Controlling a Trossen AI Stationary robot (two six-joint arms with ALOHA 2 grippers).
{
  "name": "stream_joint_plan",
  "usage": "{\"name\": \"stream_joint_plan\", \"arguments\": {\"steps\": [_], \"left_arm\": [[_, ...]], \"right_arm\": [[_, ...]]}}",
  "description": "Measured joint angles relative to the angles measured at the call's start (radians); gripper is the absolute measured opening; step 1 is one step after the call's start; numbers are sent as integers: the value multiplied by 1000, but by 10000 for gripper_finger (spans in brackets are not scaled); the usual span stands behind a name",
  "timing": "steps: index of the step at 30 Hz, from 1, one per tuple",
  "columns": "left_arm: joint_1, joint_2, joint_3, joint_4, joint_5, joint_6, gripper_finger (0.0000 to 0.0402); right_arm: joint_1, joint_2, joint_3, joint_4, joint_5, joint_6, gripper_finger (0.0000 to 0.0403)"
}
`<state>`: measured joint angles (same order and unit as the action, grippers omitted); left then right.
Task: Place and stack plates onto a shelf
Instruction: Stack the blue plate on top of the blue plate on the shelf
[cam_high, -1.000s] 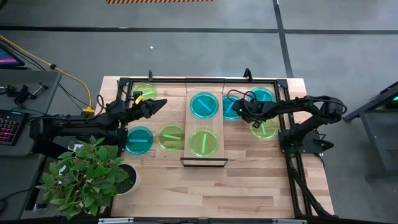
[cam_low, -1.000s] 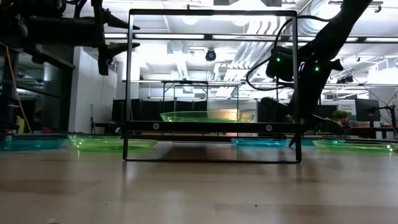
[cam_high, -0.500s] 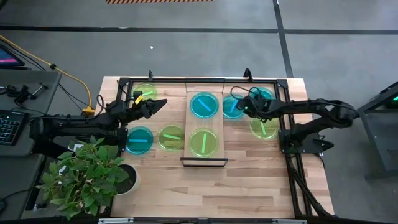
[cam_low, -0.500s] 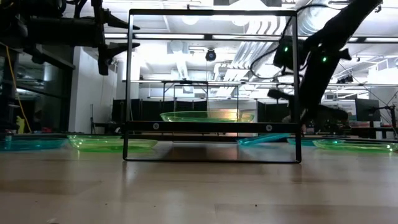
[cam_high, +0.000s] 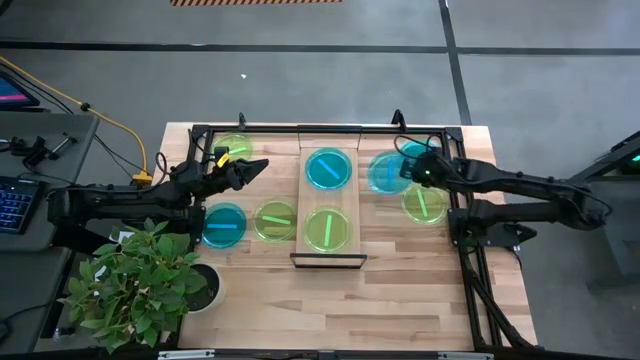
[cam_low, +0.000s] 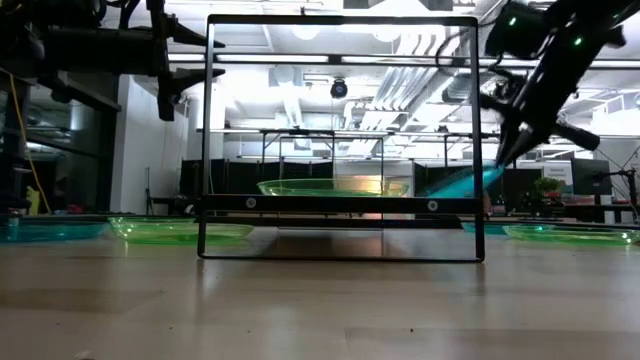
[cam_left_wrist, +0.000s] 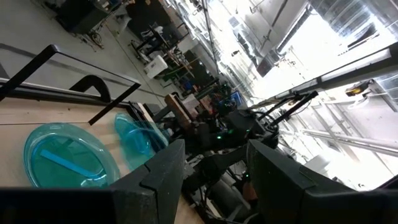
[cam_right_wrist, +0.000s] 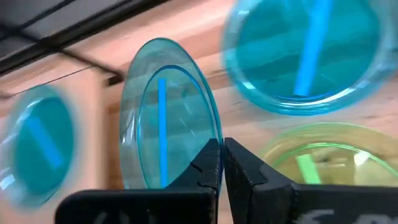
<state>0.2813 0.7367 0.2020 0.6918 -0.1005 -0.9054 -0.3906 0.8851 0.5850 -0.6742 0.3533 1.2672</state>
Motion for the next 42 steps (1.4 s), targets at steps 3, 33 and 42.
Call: {"name": "stream_joint_plan", "arguments": {"steps": [3,33,42], "left_arm": [[0,0,0,-2,0,0,165],[0,0,0,-6,-22,0,165],[0,0,0,-6,-22,0,165]], "right_arm": [[41,-45,1,58,-87,-64,0],[155,624,69,948,-40,154,0],[135,682,207,766,-27,88,0]]}}
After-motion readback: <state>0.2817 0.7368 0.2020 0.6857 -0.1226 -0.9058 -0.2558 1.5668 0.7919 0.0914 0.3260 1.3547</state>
